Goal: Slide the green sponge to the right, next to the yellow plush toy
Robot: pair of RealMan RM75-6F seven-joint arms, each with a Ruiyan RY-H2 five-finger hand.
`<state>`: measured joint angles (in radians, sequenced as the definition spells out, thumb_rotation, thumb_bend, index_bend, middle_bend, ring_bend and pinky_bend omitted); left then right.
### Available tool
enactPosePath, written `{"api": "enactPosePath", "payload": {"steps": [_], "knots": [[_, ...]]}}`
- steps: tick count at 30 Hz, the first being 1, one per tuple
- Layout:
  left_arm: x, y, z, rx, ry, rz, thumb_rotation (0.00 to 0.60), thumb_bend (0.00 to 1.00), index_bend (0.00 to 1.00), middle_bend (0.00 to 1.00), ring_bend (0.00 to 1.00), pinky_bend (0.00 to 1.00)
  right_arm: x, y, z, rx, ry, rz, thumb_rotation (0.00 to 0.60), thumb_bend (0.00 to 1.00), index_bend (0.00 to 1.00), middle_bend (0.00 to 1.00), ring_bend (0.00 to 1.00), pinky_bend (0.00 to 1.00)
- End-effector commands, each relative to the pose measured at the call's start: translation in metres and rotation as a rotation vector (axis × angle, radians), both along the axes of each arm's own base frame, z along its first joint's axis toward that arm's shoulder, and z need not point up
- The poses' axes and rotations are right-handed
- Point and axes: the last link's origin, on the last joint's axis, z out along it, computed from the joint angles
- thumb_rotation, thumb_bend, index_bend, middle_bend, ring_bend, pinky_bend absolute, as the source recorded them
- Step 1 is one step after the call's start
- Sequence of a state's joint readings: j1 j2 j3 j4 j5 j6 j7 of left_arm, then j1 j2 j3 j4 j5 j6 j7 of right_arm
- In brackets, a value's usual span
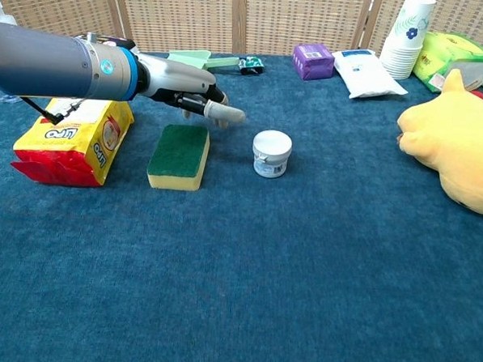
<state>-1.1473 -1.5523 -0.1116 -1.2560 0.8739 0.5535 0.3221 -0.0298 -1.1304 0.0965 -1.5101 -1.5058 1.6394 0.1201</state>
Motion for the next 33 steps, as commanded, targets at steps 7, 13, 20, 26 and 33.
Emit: {"api": "enactPosePath", "payload": {"steps": [7,13,20,26,33], "knots": [[0.002,-0.006,0.001,-0.008,-0.014,-0.019,0.005,0.11,0.31,0.32,0.29,0.36,0.001,0.002,0.001,-0.009,-0.002,0.003,0.6,0.26,0.31,0.28,0.13,0.17],[0.002,-0.014,0.004,-0.014,-0.023,-0.039,0.006,0.11,0.35,0.36,0.36,0.38,0.0,0.004,0.002,-0.014,-0.004,0.006,0.6,0.26,0.31,0.28,0.13,0.17],[0.003,-0.017,0.008,-0.017,-0.033,-0.049,0.009,0.11,0.38,0.41,0.43,0.46,0.001,0.003,0.001,-0.01,-0.007,0.008,0.6,0.26,0.31,0.28,0.13,0.18],[0.003,-0.02,0.008,-0.025,-0.038,-0.049,0.006,0.11,0.39,0.42,0.45,0.49,0.001,0.003,0.001,-0.01,-0.01,0.009,0.6,0.26,0.31,0.28,0.13,0.18],[0.005,-0.027,0.005,-0.046,-0.045,-0.062,0.006,0.11,0.41,0.44,0.46,0.51,0.0,0.004,0.001,-0.01,-0.01,0.007,0.6,0.26,0.31,0.28,0.13,0.18]]}}
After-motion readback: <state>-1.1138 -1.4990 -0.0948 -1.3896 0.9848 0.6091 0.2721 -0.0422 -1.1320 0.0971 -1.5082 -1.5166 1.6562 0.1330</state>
